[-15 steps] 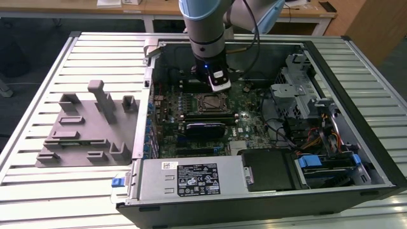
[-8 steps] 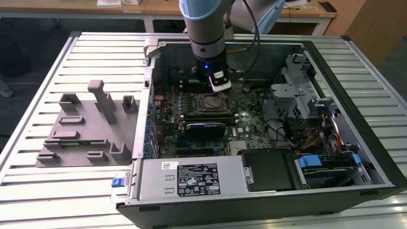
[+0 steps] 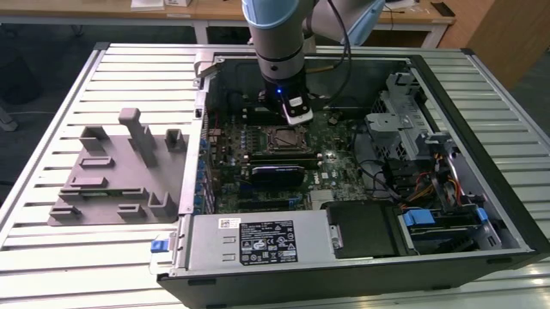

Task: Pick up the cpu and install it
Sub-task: 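Install the first cpu locking lever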

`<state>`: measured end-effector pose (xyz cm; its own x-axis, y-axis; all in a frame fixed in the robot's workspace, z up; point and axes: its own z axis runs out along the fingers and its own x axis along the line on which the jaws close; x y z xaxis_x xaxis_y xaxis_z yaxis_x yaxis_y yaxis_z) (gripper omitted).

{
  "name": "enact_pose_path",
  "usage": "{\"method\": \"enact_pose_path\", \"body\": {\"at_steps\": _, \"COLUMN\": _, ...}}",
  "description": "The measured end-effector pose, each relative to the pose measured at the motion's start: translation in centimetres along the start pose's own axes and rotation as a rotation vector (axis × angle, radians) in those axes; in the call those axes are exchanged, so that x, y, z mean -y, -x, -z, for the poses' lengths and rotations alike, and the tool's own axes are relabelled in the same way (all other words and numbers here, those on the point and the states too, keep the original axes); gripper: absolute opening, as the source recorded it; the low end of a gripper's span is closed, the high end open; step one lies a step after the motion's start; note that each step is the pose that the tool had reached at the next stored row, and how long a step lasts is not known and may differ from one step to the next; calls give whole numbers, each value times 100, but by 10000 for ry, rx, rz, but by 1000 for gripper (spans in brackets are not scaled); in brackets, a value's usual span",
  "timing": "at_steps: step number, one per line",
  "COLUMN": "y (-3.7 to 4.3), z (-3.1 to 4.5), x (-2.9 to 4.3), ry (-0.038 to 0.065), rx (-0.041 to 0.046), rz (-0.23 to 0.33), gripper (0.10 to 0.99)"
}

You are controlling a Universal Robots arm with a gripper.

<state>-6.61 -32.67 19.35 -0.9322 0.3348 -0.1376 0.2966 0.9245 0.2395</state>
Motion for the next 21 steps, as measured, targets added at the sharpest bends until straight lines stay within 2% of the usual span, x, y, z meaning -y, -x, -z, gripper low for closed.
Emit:
{"method": "enact_pose_path", "body": {"at_steps": 4, "y": 2, "z": 7, "x": -2, "ry": 7, "rx": -1, "rz": 6, "gripper": 106}}
{"method": "enact_pose_path", "body": {"at_steps": 9, "y": 9, "z": 57, "x": -15, "ry": 9, "rx": -3, "rz": 5, "gripper": 106}}
{"method": "enact_pose_path", "body": {"at_steps": 21, "y": -9, "z": 37, "x": -56, "ry": 26, "rx": -8, "rz": 1, "gripper": 106}}
